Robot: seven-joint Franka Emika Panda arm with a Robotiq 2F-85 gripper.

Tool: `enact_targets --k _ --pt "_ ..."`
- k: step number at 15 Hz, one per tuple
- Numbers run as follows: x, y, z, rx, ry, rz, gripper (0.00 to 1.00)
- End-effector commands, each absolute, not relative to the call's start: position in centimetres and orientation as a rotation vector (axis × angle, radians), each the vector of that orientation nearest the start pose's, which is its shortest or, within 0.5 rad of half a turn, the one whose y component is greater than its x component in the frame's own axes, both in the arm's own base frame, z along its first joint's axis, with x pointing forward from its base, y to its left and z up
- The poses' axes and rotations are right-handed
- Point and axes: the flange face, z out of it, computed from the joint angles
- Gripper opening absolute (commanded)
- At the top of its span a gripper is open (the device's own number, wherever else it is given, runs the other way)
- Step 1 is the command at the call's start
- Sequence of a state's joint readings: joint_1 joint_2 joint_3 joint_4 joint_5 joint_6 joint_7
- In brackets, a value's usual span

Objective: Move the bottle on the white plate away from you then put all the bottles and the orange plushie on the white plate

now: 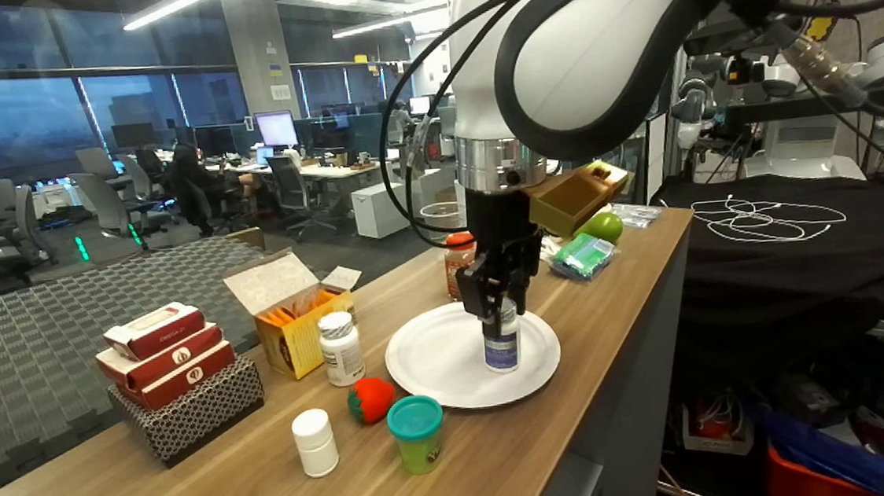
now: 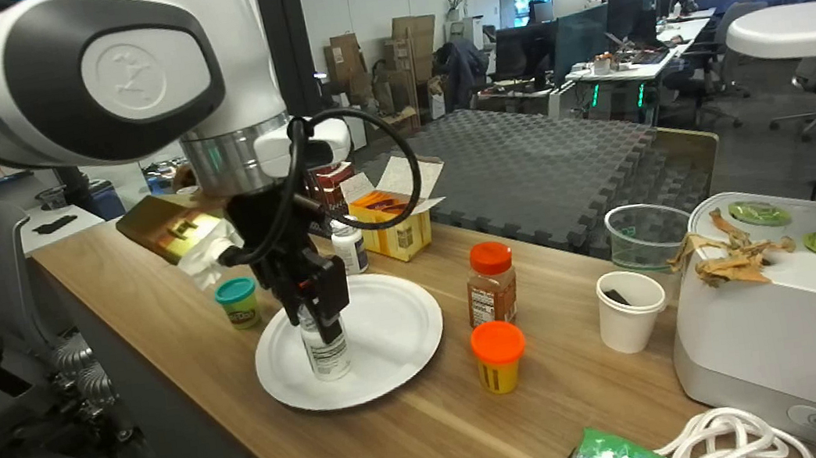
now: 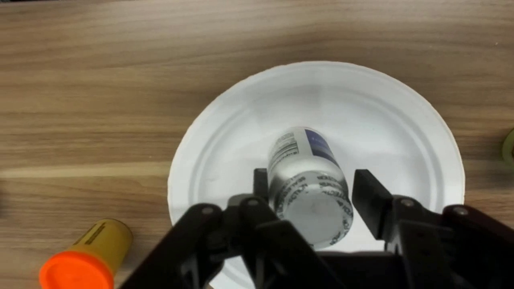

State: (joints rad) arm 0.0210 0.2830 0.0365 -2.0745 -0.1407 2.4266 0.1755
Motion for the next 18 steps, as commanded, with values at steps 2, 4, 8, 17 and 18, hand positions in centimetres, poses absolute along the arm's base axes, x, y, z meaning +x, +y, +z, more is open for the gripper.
enact_targets --k 2,4,8,17,18 --pt "59.8 3.2 31.0 -3.230 0.006 -0.164 0.25" --pt "60.1 3.2 31.3 -3.232 0.015 -0.154 0.25" --pt "61.5 3.2 31.8 -3.255 -0.002 -0.180 0.25" --pt "65.6 0.9 30.8 -3.299 0.033 -0.233 0.25" --pt "66.1 0.8 30.7 -3.294 0.042 -0.237 0.25"
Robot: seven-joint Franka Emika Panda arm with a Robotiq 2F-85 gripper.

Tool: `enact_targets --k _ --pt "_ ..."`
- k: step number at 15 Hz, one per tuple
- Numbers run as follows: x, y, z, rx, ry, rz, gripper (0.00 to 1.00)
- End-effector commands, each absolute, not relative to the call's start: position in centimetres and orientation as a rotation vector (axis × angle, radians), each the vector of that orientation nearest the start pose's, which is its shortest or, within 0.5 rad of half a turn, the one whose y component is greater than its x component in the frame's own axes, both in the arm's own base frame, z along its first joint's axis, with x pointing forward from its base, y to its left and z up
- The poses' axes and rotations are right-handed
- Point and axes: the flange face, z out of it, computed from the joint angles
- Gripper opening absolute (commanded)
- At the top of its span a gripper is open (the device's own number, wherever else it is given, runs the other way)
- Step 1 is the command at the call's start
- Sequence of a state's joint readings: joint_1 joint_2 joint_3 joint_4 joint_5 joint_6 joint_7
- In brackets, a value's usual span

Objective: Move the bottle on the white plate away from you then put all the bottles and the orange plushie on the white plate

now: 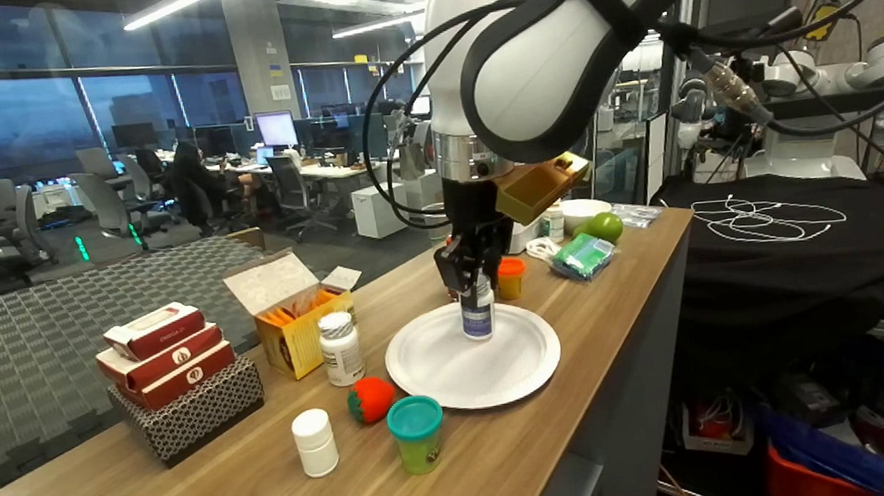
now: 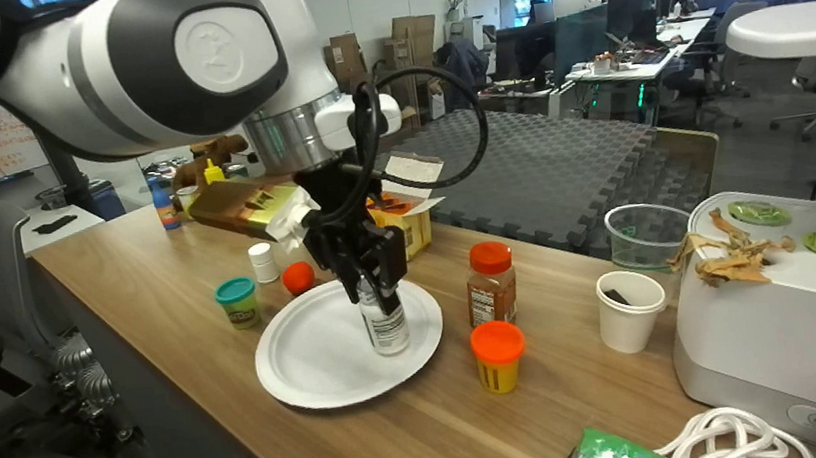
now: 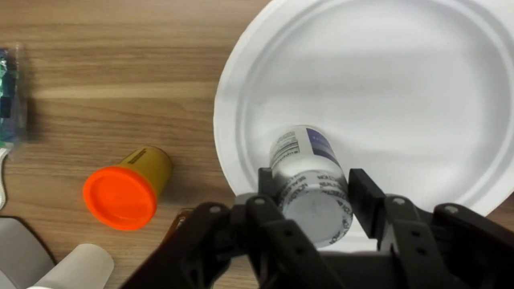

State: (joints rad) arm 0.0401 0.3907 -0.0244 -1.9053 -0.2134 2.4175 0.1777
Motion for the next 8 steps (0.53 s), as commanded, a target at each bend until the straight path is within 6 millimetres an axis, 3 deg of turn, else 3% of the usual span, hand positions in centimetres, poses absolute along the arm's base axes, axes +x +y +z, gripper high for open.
enact_targets --k 1,5,6,7,8 --pt "66.5 0.6 30.5 -3.295 0.047 -0.241 0.25" --pt "67.6 0.9 31.0 -3.279 0.045 -0.277 0.25" --pt "67.6 1.0 31.2 -3.274 0.040 -0.282 0.56" --pt "67.4 1.1 31.5 -3.268 0.048 -0.290 0.62" --pt "67.1 1.1 31.7 -3.261 0.052 -0.294 0.33"
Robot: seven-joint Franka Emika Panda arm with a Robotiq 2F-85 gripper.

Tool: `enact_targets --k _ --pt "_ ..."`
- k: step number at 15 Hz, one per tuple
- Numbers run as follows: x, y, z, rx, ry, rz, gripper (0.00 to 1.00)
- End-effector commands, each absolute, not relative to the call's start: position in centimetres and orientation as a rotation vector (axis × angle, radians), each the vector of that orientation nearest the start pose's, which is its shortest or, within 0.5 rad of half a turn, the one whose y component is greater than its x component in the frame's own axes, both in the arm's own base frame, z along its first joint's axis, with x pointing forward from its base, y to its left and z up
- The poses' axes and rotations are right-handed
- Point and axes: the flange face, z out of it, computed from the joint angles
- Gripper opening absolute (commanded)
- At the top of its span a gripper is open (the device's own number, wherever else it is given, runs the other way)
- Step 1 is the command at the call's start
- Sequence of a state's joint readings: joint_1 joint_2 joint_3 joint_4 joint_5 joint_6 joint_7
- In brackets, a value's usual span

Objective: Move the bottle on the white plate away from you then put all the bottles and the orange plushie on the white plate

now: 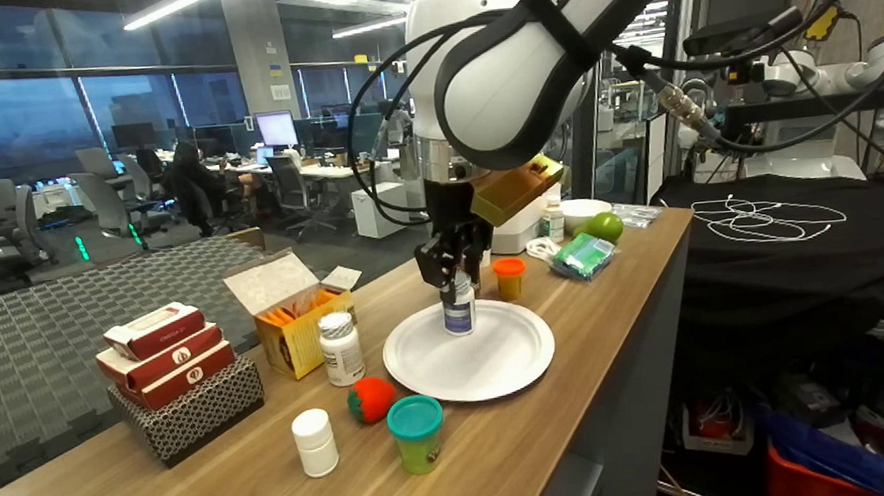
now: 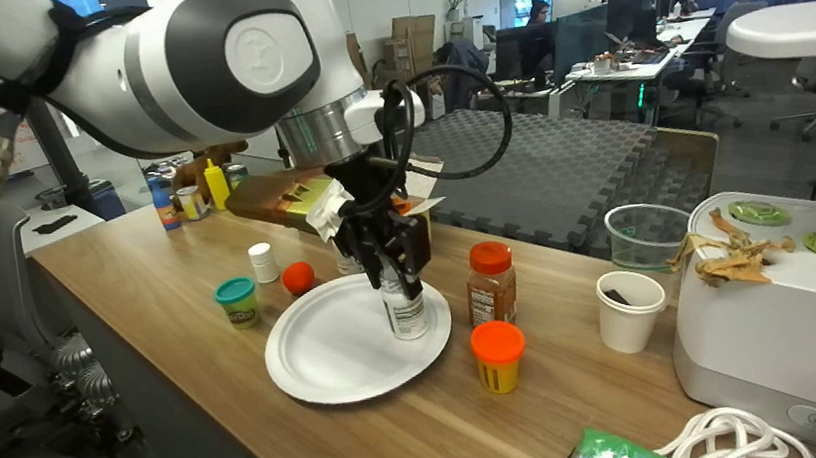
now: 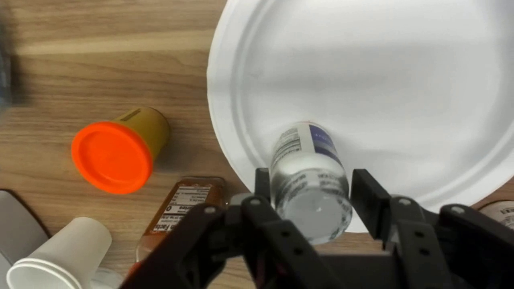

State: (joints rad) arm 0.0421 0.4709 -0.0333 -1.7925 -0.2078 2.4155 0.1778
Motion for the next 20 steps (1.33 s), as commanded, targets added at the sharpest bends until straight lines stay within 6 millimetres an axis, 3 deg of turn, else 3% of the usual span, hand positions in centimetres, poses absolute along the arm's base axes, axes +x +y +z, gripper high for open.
enact_targets --k 1,3,4,6,12,15,16,20 --pt "66.9 1.1 31.9 -3.257 0.052 -0.291 0.37" --pt "66.5 1.2 32.0 -3.255 0.052 -0.287 0.84" --pt "66.3 1.2 32.2 -3.257 0.050 -0.289 0.86" --pt "66.1 1.3 33.3 -3.259 0.047 -0.313 0.98" --pt "67.8 -0.2 40.8 -3.267 0.059 -0.490 1.00" --pt "67.3 -0.6 43.3 -3.285 -0.033 -0.370 0.99" --pt "67.4 -0.6 41.3 -3.278 0.036 -0.413 1.00" --pt "67.3 -0.7 42.4 -3.292 -0.010 -0.372 1.00"
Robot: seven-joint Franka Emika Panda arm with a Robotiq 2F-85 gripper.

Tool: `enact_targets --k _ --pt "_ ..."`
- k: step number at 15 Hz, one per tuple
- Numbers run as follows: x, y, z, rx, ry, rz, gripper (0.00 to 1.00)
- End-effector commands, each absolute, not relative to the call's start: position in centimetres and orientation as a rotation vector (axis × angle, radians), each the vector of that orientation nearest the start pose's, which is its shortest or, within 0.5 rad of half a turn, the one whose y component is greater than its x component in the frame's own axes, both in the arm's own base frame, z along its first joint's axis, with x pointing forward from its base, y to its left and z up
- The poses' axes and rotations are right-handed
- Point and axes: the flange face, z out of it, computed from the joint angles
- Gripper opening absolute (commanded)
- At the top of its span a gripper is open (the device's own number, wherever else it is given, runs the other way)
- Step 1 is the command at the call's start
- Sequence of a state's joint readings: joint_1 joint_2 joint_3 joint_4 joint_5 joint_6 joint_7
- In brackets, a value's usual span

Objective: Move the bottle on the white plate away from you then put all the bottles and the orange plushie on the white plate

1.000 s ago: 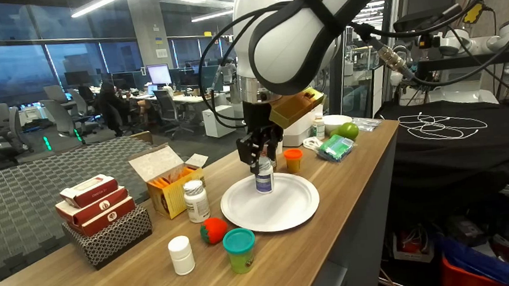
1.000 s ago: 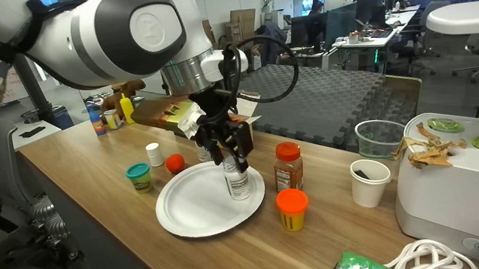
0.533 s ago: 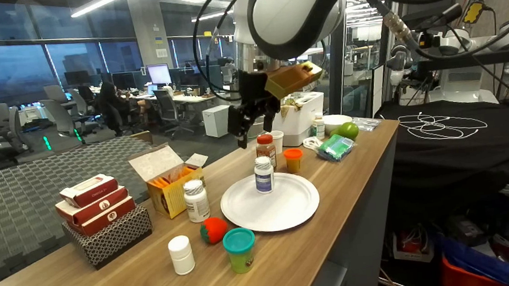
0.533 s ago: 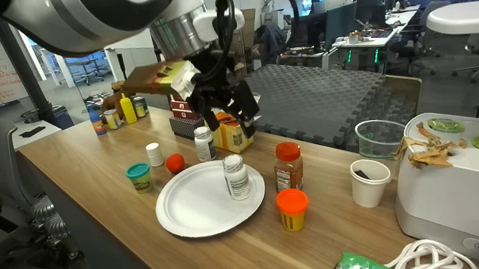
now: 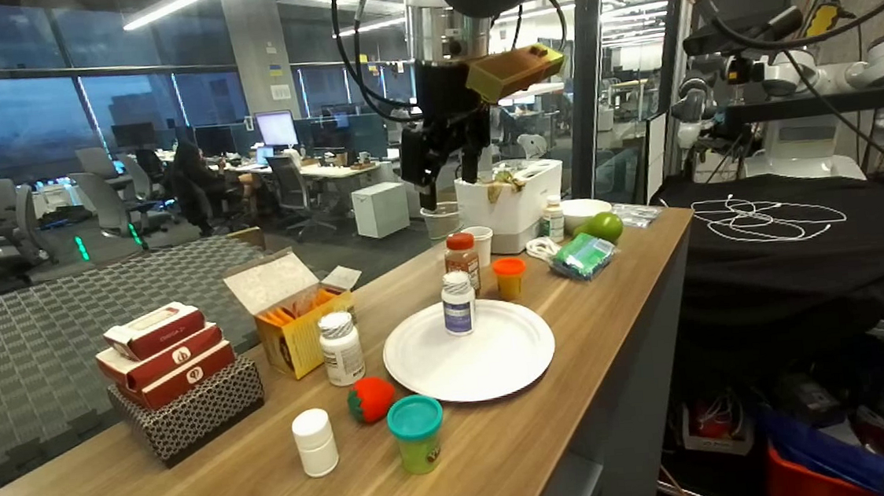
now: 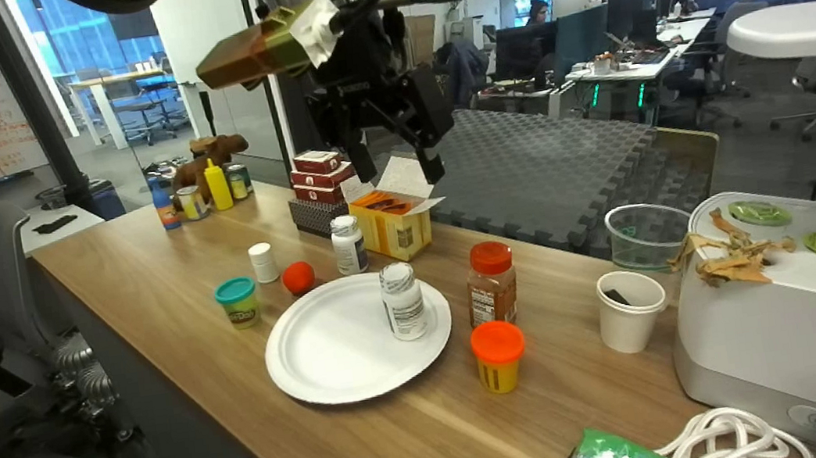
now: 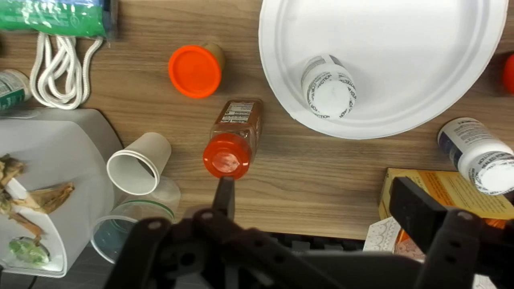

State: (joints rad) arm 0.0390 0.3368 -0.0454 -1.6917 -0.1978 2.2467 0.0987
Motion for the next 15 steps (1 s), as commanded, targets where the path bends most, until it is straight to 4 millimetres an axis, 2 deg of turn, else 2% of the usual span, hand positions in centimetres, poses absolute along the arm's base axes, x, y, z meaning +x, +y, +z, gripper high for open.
enact_targets --k 1,6,8,11,15 --pt "67.3 -0.6 42.4 -3.292 -0.012 -0.370 1.00" --pt "67.3 -0.6 42.4 -3.292 -0.015 -0.368 1.00" --pt "68.8 -2.0 41.6 -3.319 -0.044 -0.350 1.00" --pt "70.4 -4.1 39.7 -3.293 -0.161 -0.302 1.00" --pt "72.4 -6.7 35.9 -3.211 -0.258 -0.210 1.00"
